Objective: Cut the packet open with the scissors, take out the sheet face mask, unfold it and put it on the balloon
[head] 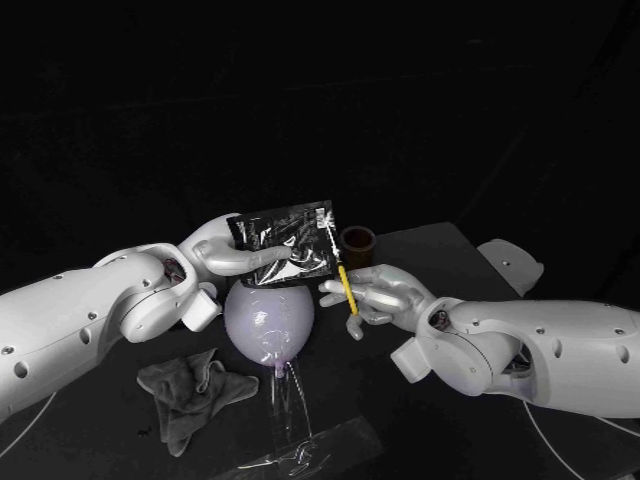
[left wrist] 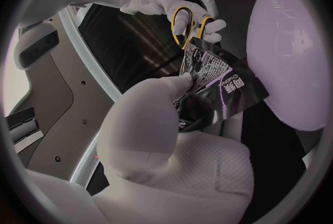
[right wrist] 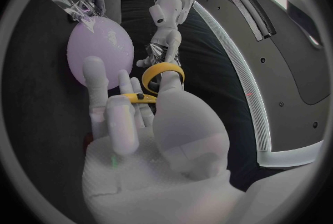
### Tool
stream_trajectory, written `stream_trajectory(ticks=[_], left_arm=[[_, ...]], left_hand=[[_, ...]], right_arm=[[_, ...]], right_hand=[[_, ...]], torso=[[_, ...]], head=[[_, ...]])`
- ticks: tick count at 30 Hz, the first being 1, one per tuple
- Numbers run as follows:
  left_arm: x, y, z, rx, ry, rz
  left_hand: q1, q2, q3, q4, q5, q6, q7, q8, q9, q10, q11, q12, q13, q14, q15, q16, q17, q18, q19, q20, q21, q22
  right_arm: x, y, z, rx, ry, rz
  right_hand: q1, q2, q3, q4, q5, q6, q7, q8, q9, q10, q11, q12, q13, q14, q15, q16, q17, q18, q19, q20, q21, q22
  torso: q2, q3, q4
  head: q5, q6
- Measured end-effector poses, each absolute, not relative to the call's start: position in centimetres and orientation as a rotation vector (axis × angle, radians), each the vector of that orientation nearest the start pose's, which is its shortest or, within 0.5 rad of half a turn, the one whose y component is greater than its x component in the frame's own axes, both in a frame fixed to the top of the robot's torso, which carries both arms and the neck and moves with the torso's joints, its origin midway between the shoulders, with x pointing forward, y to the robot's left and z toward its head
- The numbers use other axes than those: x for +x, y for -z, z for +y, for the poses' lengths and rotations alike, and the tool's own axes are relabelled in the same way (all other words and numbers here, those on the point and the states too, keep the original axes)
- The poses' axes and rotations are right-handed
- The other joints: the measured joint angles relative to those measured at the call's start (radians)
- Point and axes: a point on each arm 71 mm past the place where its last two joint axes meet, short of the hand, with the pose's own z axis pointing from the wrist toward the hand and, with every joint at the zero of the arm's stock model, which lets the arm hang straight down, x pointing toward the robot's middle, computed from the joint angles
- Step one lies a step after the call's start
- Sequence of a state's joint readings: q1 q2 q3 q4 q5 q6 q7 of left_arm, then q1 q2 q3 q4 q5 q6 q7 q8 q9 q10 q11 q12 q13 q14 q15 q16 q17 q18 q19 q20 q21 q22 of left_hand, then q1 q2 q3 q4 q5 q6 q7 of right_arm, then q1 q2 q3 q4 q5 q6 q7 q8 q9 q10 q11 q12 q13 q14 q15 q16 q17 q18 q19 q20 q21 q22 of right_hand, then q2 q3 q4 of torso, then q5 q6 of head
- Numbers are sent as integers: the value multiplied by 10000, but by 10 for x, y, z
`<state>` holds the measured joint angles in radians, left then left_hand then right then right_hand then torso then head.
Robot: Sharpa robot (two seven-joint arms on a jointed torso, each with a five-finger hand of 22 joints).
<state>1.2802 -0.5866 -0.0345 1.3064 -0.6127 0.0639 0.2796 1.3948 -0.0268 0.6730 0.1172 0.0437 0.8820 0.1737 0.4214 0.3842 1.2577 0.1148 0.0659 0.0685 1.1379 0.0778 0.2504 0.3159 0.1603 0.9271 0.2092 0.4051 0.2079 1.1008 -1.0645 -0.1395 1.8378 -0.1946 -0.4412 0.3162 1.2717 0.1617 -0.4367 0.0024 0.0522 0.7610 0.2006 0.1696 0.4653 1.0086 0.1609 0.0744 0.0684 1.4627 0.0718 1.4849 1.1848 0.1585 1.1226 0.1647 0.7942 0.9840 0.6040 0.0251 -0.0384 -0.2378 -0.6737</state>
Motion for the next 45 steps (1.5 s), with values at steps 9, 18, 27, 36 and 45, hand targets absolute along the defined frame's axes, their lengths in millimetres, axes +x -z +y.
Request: stream_trajectory(ticks=[9,18,27,36,45], left_arm=[[515,154,109,-2236,15744,18438],[514,154,109,-2101,15719,18463],[514,154,109,-2027,15738,18501],[514,155,110,-2030,15710,18514],[514,156,111,-2041,15662,18528]], left_hand=[[-1,-1,0,0,-20,-3,-3,-12,1,0,0,0,0,-14,14,-39,-1,-1,0,0,0,-1],[-15,-15,0,1,11,19,21,-37,6,0,0,0,0,-15,15,-39,1,0,-36,36,0,0],[-27,-26,0,1,11,18,20,3,9,0,0,0,0,-15,15,-39,12,-1,-36,36,0,8],[-12,-10,-27,-25,11,16,18,3,11,0,0,0,0,-15,15,-39,11,-2,-59,13,-1,8],[5,6,-27,-25,1,16,17,-1,12,0,0,0,0,-15,15,-39,10,-2,-72,0,-2,7]], right_arm=[[394,226,-226,10600,-13791,16660],[397,222,-227,10486,-13835,16690],[402,218,-229,10403,-13787,16624],[405,218,-234,10448,-13572,16550],[406,217,-236,10432,-13496,16556]], right_hand=[[-113,-38,12,-12,0,-98,-54,-75,-24,-138,108,-20,-26,-50,52,-35,-140,-47,-124,90,-180,-165],[-156,5,-15,-39,0,-94,-50,-75,-9,-136,107,-20,-25,-51,52,-37,-49,-51,-123,90,-175,-135],[-209,64,-6,-215,0,631,36,244,147,729,-147,491,135,42,-49,77,274,-64,136,7,442,211],[-57,332,24,-412,0,1423,-350,708,465,1567,-306,1051,484,39,-400,149,631,-128,580,-357,1059,604],[-58,332,-3,-439,0,1433,-359,708,476,1677,-416,1053,486,39,-400,149,643,-132,579,-357,1059,610]], torso=[[1,3,-1],[-1,-5,2],[0,-10,12],[0,-10,10],[4,-8,0]], head=[[19,-11],[-3,-1],[-27,15],[-9,6],[4,15]])
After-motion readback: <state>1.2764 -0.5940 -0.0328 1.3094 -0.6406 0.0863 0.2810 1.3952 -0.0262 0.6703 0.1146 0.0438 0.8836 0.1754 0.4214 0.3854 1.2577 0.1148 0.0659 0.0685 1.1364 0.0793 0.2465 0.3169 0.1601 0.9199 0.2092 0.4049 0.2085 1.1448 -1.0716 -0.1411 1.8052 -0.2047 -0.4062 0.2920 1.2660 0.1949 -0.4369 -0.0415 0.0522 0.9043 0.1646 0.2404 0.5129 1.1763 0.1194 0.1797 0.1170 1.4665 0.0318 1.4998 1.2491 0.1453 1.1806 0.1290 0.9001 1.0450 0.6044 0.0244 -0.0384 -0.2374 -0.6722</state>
